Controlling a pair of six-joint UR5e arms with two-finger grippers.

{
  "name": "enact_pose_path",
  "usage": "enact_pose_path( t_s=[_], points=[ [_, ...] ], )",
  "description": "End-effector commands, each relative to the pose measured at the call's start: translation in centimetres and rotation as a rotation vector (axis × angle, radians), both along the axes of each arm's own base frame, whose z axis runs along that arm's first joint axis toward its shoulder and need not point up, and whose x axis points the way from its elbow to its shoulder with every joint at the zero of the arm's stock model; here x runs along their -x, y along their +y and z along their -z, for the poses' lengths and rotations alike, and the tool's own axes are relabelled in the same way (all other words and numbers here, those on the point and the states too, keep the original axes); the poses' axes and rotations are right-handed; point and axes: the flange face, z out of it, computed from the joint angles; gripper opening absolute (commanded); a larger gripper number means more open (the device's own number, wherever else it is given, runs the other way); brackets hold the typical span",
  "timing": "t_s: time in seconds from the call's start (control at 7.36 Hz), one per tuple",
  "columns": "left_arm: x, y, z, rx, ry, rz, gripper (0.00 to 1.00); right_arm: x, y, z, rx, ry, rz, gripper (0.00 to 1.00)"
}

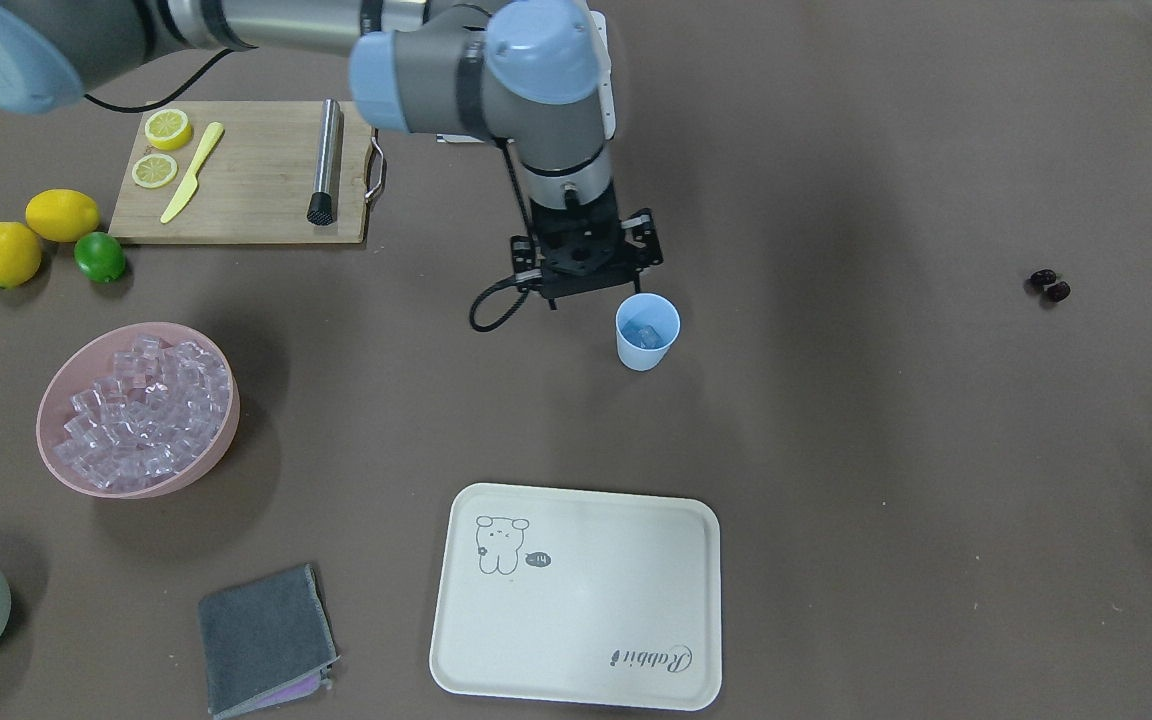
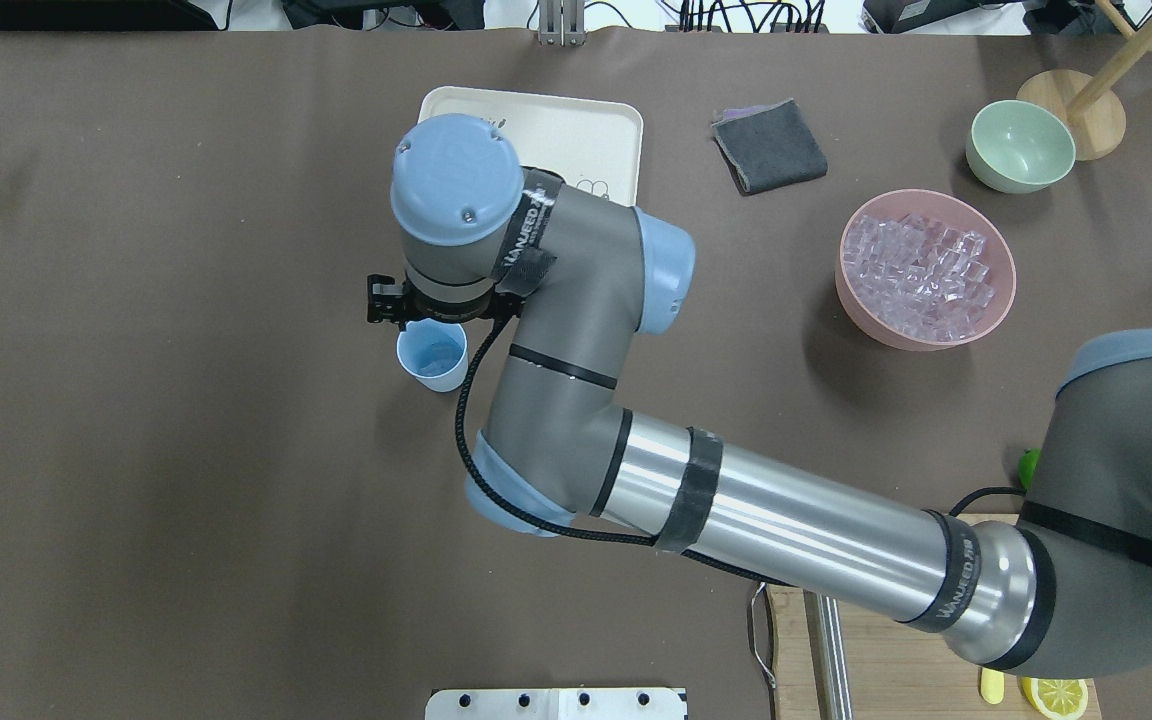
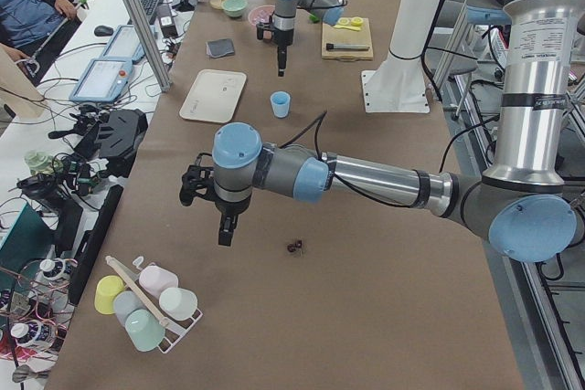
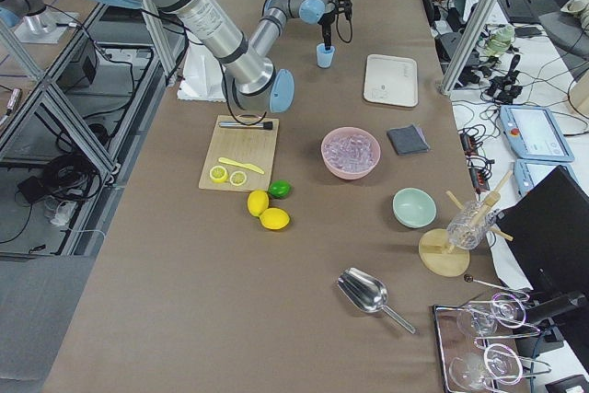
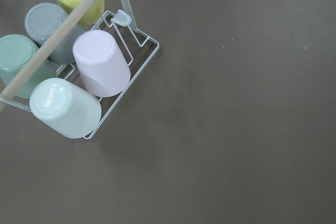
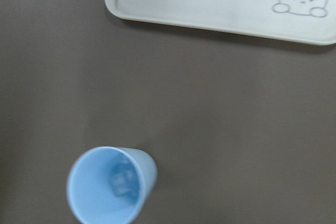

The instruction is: Put ice and cherries in cup

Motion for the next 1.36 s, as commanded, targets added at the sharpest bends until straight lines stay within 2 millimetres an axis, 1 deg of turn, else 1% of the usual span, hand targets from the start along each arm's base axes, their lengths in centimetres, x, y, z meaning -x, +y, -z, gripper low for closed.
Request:
enact_pose_path(
  t_s=[0.0, 0.14, 0.27, 0.41, 0.54, 0.68, 0.81, 0.95, 1.09, 1.22],
  points=[
    [-4.2, 4.5, -4.8, 0.053, 0.021, -0.017, 0.98, -18.2, -1.9, -10.9, -0.023, -0.022, 0.066, 0.98],
    [-7.6, 6.5, -6.7, 0.072, 0.040, -0.016, 0.98, -25.5, -4.2, -16.3, -0.064, -0.005, 0.104, 0.98],
    [-9.5, 7.6, -10.3, 0.062, 0.070, -0.002, 0.98, -31.5, -5.4, -22.4, -0.147, 0.048, 0.154, 0.98],
    [-12.4, 8.3, -13.8, 0.075, 0.095, 0.011, 0.98, -38.2, -7.5, -27.3, -0.149, 0.056, 0.151, 0.98],
    [-15.7, 8.9, -15.1, 0.065, 0.084, 0.046, 0.98, -45.3, -7.8, -31.5, -0.129, 0.040, 0.109, 0.98],
    [-18.3, 9.1, -15.2, 0.059, 0.085, 0.059, 0.97, -51.1, -6.3, -35.9, -0.153, 0.067, 0.097, 0.98],
    [-19.9, 8.3, -14.6, 0.073, 0.100, 0.061, 0.97, -54.7, -6.1, -38.7, -0.158, 0.090, 0.091, 0.99],
    [-20.2, 8.3, -14.6, 0.073, 0.098, 0.064, 0.93, -55.7, -6.4, -41.0, -0.159, 0.109, 0.121, 0.98],
    [-20.6, 8.2, -14.2, 0.075, 0.103, 0.061, 0.93, -56.2, -6.4, -41.9, -0.143, 0.120, 0.120, 0.99],
    [-20.9, 8.2, -13.8, 0.065, 0.109, 0.056, 0.92, -56.5, -5.9, -42.9, -0.133, 0.123, 0.120, 0.99]
  ],
)
